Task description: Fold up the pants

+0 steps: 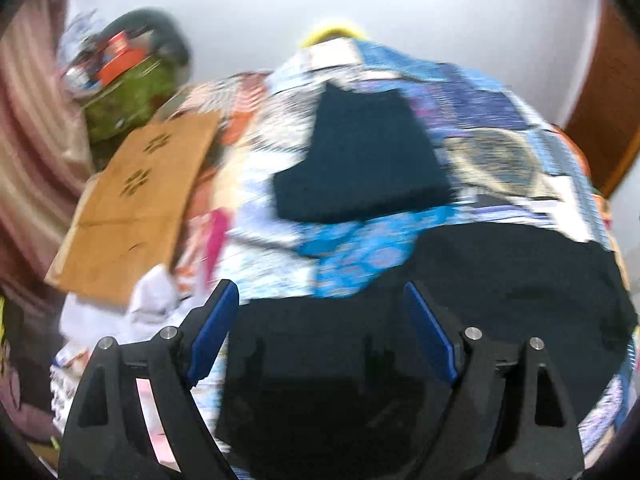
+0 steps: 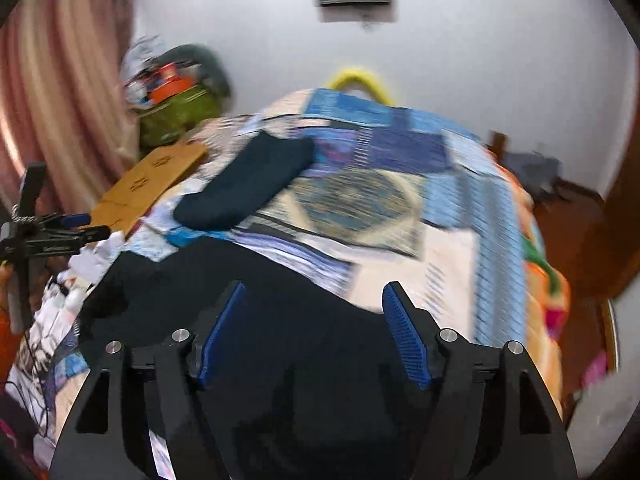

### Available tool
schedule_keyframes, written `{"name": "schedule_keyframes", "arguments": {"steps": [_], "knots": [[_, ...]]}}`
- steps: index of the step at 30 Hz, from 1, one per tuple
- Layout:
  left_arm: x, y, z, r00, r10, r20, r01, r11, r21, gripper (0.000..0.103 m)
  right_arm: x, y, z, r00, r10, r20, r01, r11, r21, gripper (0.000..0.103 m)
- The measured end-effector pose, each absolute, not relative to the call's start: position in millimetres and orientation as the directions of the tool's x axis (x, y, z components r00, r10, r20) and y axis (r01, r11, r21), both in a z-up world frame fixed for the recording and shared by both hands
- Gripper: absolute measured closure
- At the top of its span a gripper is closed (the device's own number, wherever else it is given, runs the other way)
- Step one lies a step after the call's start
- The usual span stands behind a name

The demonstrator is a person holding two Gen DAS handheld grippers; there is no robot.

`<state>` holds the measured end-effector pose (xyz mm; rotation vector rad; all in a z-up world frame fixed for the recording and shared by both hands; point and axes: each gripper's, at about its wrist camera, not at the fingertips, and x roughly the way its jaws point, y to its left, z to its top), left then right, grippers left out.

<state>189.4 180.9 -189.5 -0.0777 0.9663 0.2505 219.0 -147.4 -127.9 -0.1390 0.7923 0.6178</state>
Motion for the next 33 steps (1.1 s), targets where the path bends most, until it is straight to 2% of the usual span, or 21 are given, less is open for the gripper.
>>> {"name": "schedule_keyframes", "arguments": {"steps": [4,7,14,16,19,21,23,24,26,30,33], "knots": [[185.2,232.7,-222.8,0.461,0.2,-0.864,-0.32,0.946,0.049,0.019,230.8,-85.8,-137.9,0.447,0.517,-0.731,-0.678,0.728,0.1,0.036],[183.4,258.9,-253.8,0.402,0.164,-0.901,-0.349,0.937,0.015,0.019,242.5,-47.4,-151.9,0.38,0.527,-0.76,-0.737,0.669,0.095,0.035],[182.4,269.5,-308.8,0.337,0.079,-0.938,-0.351,0.935,-0.048,0.019,277.2,35.0,-197.9,0.221,0.472,-0.853,-0.82,0.564,0.1,0.035],[178.4,265.1,-311.8,0.362,0.085,-0.928,-0.344,0.938,-0.048,0.021,286.6,53.4,-212.4,0.172,0.452,-0.875,-0.833,0.541,0.116,0.035],[174.2,259.3,-310.0,0.384,0.101,-0.918,-0.323,0.946,-0.031,0.029,294.1,72.7,-234.5,0.087,0.412,-0.907,-0.842,0.517,0.154,0.035],[170.6,256.4,-306.9,0.397,0.111,-0.911,-0.318,0.948,-0.023,0.039,292.5,78.4,-245.3,0.038,0.388,-0.921,-0.852,0.495,0.173,0.042],[167.4,255.6,-304.6,0.406,0.127,-0.905,-0.32,0.947,-0.011,0.048,288.8,82.2,-251.5,0.055,0.369,-0.928,-0.86,0.489,0.143,0.061],[165.4,254.8,-303.3,0.412,0.14,-0.901,-0.32,0.947,0.001,0.053,286.4,83.5,-252.9,0.072,0.362,-0.929,-0.865,0.487,0.122,0.065],[162.2,252.4,-302.3,0.42,0.158,-0.894,-0.316,0.949,0.019,0.055,283.7,83.8,-251.8,0.102,0.355,-0.929,-0.868,0.488,0.091,0.088],[160.3,243.4,-308.4,0.419,0.238,-0.876,-0.302,0.947,0.112,0.055,273.6,78.9,-247.8,0.186,0.366,-0.912,-0.878,0.479,0.012,0.094],[158.1,242.7,-310.4,0.419,0.265,-0.868,-0.318,0.939,0.133,0.054,270.6,79.3,-248.2,0.247,0.358,-0.9,-0.872,0.487,-0.046,0.095]]}}
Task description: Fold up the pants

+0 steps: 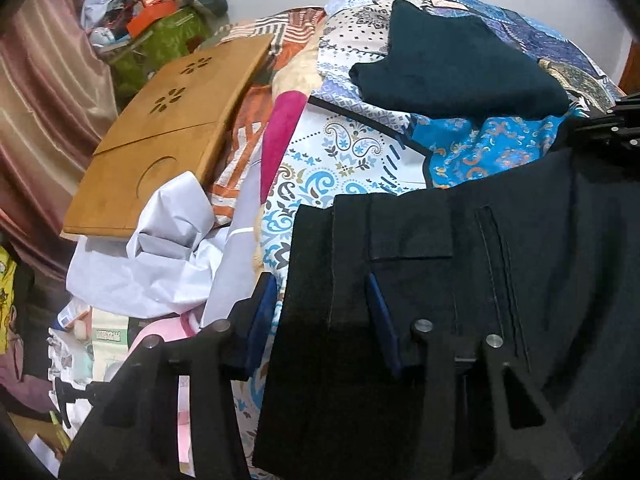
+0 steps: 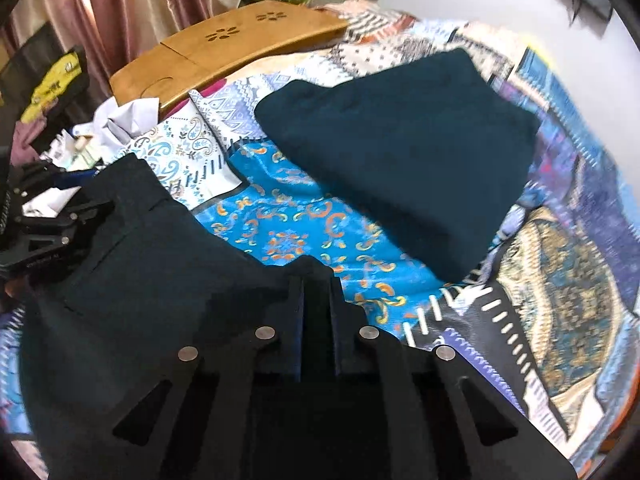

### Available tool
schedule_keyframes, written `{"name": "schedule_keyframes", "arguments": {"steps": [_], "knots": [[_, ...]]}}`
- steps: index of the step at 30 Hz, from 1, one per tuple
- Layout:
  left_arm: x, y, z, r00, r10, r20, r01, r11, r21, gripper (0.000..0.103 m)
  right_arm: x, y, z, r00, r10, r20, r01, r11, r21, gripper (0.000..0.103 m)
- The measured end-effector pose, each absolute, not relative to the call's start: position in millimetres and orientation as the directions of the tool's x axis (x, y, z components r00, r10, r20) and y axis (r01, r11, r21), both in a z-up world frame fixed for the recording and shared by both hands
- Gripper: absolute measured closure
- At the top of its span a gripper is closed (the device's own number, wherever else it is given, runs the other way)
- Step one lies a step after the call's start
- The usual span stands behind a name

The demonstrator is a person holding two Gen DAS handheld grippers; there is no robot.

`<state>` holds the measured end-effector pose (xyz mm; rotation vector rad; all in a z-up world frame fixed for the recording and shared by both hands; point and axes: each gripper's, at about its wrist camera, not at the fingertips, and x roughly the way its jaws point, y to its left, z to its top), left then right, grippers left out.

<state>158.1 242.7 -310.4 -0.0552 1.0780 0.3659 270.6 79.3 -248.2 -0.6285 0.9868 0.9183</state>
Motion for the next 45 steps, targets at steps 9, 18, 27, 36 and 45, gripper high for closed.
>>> {"name": "schedule_keyframes", "arguments": {"steps": [9,18,27,36,45], "knots": [[143.4,261.2,-278.0,0.419,0.24,-0.876,-0.355,0.931,0.085,0.052,266.3,63.5,-213.7,0.335,0.328,-0.883,-0.819,0.565,-0.101,0.072],[94.6,236.0,-220.1,0.511,0.211,-0.833,-0.241,0.966,0.097,0.038,193.7,2.7,-139.4,0.328,0.468,-0.821,-0.85,0.526,-0.041,0.056],[61.6,180.6,-249.7,0.458,0.159,-0.875,-0.053,0.987,0.152,0.032,118.7,-11.6,-172.0,0.229,0.464,-0.856,-0.894,0.448,0.004,0.056],[71.9,158.5,-271.2,0.448,0.158,-0.88,0.014,0.983,0.183,0.03,113.2,13.3,-207.8,0.194,0.395,-0.898,-0.919,0.393,-0.026,0.056],[96.2,150.4,-276.0,0.424,0.221,-0.878,-0.012,0.971,0.238,0.087,106.9,17.1,-206.8,0.207,0.449,-0.869,-0.91,0.415,-0.002,0.094]]}}
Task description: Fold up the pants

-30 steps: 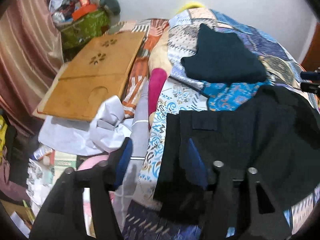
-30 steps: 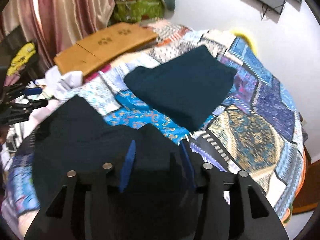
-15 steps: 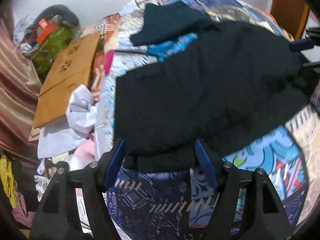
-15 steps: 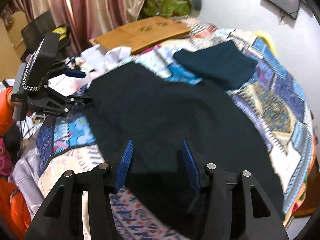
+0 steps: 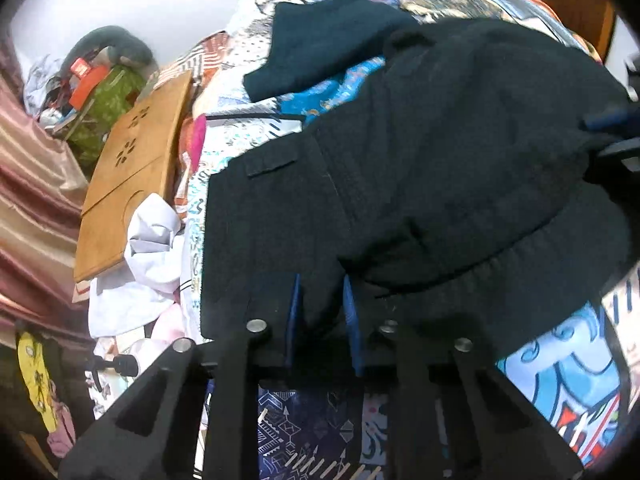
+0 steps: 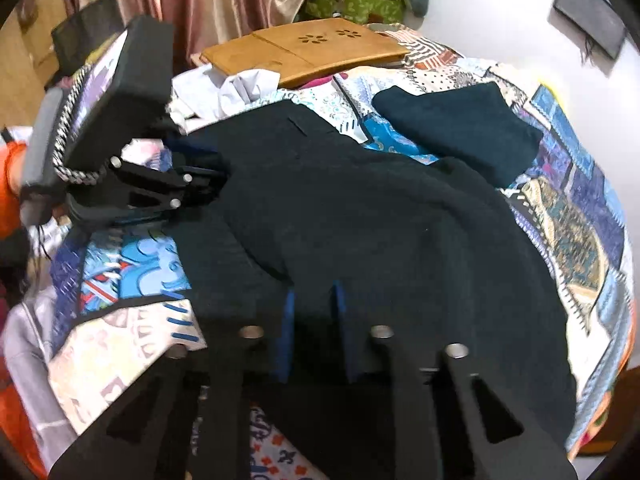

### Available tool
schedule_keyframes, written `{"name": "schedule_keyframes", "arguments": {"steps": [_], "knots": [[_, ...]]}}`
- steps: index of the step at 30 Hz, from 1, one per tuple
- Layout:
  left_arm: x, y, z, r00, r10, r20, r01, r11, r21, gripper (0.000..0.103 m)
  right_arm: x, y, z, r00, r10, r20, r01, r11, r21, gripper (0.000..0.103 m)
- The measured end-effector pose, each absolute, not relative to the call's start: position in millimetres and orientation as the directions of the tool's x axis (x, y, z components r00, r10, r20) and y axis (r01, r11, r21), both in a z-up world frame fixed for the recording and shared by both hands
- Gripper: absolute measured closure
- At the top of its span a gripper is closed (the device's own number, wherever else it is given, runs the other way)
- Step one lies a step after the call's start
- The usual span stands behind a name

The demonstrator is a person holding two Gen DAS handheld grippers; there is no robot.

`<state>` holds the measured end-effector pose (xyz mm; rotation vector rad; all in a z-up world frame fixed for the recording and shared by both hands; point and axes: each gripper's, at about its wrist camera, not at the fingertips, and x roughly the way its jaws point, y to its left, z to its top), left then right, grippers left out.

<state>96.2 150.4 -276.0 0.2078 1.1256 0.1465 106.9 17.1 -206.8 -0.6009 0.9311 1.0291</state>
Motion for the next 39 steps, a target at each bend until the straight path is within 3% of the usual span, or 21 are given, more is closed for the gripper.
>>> {"name": "schedule_keyframes", "arguments": {"steps": [3,9,15,20,22,25,27,30,34,39], "knots": [[91.0,152.9,-261.9,0.458,0.211,-0.864,-0.041,0.975,0.217,0.094,107.5,9.5,-200.5,0.191,0.484,-0.854,-0.898,0.437,0.047,0.098],[75.1,157.5,-236.8,0.492,0.156,-0.856,-0.049,0.987,0.152,0.095,103.5,-1.5,-183.6,0.171,0.538,-0.825,-0.892,0.441,0.102,0.099],[62.0,150.7,-252.4,0.459,0.121,-0.88,-0.035,0.992,0.118,0.096,98.2,-5.7,-192.0,0.112,0.534,-0.838,-0.882,0.442,0.163,0.099],[52.0,149.5,-268.0,0.439,0.063,-0.896,-0.017,0.998,0.062,0.093,95.5,-11.2,-202.7,0.115,0.532,-0.839,-0.87,0.462,0.174,0.092],[48.9,152.5,-264.5,0.441,0.046,-0.896,-0.021,0.999,0.041,0.091,97.1,-13.6,-198.0,0.09,0.539,-0.837,-0.864,0.46,0.203,0.083],[46.7,160.8,-252.2,0.436,0.014,-0.9,-0.023,1.0,0.004,0.078,97.3,-18.4,-183.8,0.099,0.555,-0.826,-0.866,0.457,0.203,0.066],[45.5,167.4,-240.1,0.462,0.024,-0.887,-0.041,0.999,0.006,0.059,100.2,-24.8,-172.3,0.144,0.577,-0.804,-0.863,0.47,0.183,0.06],[48.2,182.8,-219.5,0.516,0.06,-0.854,-0.11,0.994,0.004,0.041,114.9,-33.3,-164.6,0.211,0.587,-0.782,-0.827,0.533,0.177,0.054],[68.2,202.8,-214.6,0.532,0.098,-0.841,-0.216,0.976,-0.022,0.035,142.2,-45.1,-173.4,0.253,0.569,-0.783,-0.733,0.641,0.229,0.054],[91.5,207.3,-268.1,0.42,0.033,-0.907,-0.248,0.965,-0.08,0.034,157.6,-64.5,-207.6,0.252,0.468,-0.847,-0.642,0.736,0.216,0.054]]}}
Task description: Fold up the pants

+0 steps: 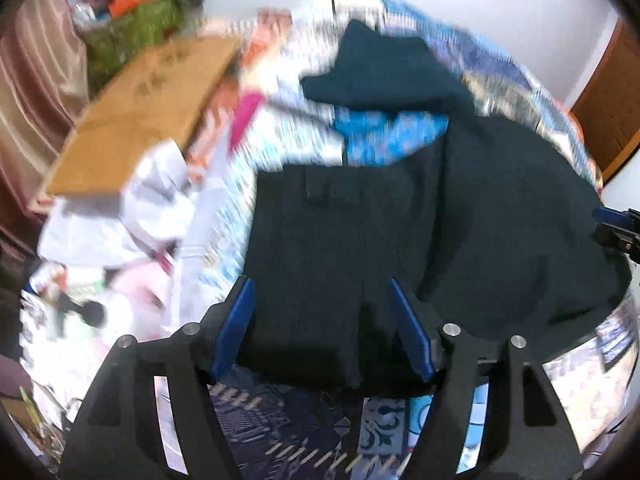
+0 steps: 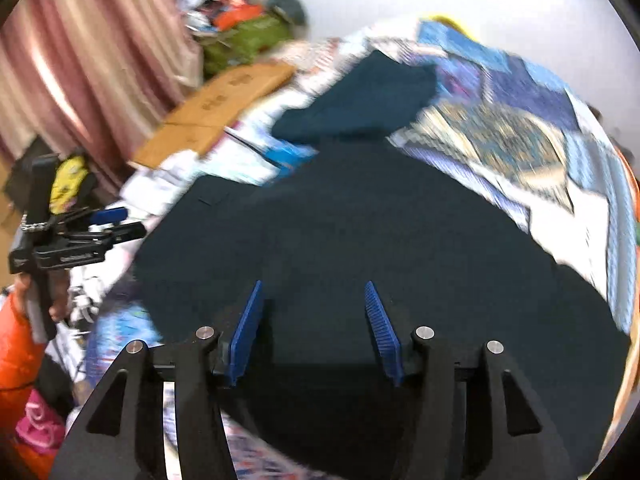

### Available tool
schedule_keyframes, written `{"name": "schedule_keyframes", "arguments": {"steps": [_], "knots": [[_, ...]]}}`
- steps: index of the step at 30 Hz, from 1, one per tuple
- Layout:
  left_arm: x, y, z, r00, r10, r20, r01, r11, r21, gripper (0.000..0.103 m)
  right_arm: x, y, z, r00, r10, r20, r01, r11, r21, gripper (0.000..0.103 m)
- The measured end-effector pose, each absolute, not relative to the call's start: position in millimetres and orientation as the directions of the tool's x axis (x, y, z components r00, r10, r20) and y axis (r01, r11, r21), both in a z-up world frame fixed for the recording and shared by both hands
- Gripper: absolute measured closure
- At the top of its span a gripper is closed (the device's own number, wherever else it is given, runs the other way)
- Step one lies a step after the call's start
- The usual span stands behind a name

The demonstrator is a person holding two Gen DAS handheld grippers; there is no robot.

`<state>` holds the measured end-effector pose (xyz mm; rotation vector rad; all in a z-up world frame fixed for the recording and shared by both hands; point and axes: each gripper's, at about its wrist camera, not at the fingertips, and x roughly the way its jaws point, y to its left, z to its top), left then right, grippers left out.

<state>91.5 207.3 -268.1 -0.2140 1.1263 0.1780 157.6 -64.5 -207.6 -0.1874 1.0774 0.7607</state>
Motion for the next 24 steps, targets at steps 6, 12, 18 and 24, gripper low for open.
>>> {"name": "schedule_keyframes", "arguments": {"steps": [6,12,18,24], "knots": [[71.3,198.3,-306.3,0.358,0.047,-0.933,-0.239,0.97,-0.043,0.03,135.0,-100.4,-204.8,0.284,0.481,-0.83,-0.625,0.749,0.22,0.054],[63.7,194.8,-295.5,0.328,0.094,-0.94,-0.218,0.976,0.021,0.024,127.8,-139.2,-196.9,0.291,0.502,-0.815,-0.543,0.788,0.291,0.054],[80.6,189.8,-249.6,0.378,0.118,-0.918,-0.21,0.977,0.039,0.024,122.9,-194.9,-183.7,0.394,0.471,-0.789,-0.404,0.86,0.312,0.054],[129.3,158.1,-215.2,0.461,0.051,-0.886,-0.147,0.989,-0.019,0.017,114.8,-261.1,-177.5,0.524,0.356,-0.774,-0.225,0.934,0.278,0.054]]}}
